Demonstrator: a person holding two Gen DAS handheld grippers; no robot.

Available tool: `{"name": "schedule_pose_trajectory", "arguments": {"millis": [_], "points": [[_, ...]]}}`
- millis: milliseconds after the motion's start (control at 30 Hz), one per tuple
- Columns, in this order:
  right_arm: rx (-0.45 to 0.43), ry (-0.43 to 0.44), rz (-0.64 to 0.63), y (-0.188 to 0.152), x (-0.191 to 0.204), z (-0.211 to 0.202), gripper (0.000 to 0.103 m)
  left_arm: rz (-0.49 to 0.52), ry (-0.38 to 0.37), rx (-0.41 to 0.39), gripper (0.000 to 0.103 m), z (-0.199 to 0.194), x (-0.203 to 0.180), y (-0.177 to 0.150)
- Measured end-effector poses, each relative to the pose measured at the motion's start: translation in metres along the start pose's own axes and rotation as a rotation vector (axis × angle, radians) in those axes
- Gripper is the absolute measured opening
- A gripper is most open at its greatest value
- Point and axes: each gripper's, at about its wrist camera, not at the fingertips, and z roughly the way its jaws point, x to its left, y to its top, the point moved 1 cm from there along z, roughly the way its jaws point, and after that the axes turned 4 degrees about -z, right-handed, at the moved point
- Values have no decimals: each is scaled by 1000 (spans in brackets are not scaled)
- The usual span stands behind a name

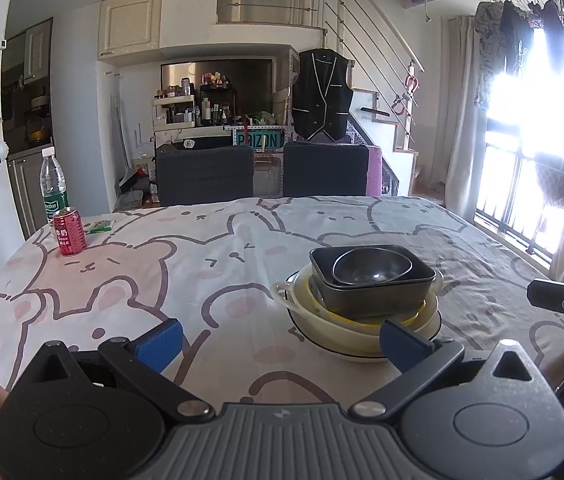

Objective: Organize plates and bowls

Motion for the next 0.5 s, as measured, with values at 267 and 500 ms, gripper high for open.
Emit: {"name": "schedule_pose_trajectory", "arguments": {"millis": [267,500], "points": [[-1,5,-2,0,2,1,103,1,0,-1,103,0,0,0],[0,10,-4,0,2,1,103,2,0,0,103,0,0,0]]}}
